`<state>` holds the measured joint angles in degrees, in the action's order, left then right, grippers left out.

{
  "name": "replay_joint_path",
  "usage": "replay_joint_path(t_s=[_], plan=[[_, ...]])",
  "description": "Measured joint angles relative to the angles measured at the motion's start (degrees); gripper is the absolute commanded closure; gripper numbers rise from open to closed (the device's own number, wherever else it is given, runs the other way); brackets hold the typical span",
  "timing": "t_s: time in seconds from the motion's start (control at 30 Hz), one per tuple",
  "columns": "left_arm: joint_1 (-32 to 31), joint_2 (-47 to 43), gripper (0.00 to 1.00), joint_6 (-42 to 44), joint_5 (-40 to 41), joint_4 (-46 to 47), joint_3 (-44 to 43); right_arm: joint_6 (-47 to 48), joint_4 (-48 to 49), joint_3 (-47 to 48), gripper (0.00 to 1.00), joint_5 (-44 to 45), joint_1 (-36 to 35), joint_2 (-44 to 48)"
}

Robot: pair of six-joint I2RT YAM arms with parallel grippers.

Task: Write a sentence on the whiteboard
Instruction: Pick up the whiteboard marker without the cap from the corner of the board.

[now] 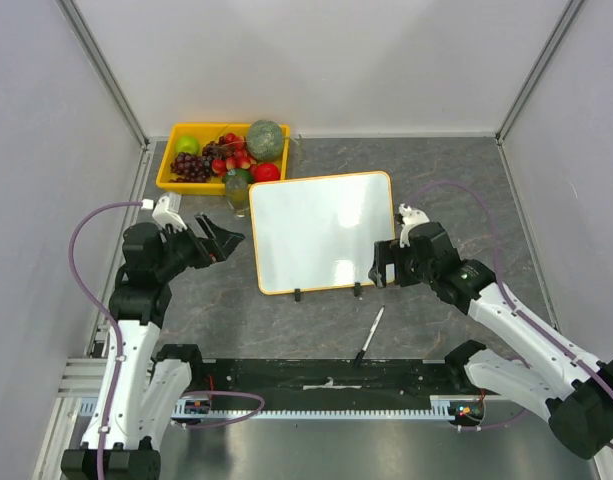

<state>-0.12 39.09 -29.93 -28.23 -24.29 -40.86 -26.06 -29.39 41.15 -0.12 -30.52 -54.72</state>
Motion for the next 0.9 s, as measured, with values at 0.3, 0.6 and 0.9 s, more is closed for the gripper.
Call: replay_joint_path(t_s=[0.3,0.6,0.9], plan=[[0.00,-1.92,0.00,0.92,-2.43,0.83,0.98,-6.19,-1.07,-6.05,0.10,0.39,-6.25,0.00],[-10.62,0.09,0.00,2.47,2.01,-1.62,-1.95,-11.76,-1.60,-12.50,0.25,0.44,-9.16,-1.62],[-29.14,8.57,0.00,3.50,18.49,-4.44,-9.35,-15.85,0.39,-14.12,0.32,2.01,-13.70,-6.19]])
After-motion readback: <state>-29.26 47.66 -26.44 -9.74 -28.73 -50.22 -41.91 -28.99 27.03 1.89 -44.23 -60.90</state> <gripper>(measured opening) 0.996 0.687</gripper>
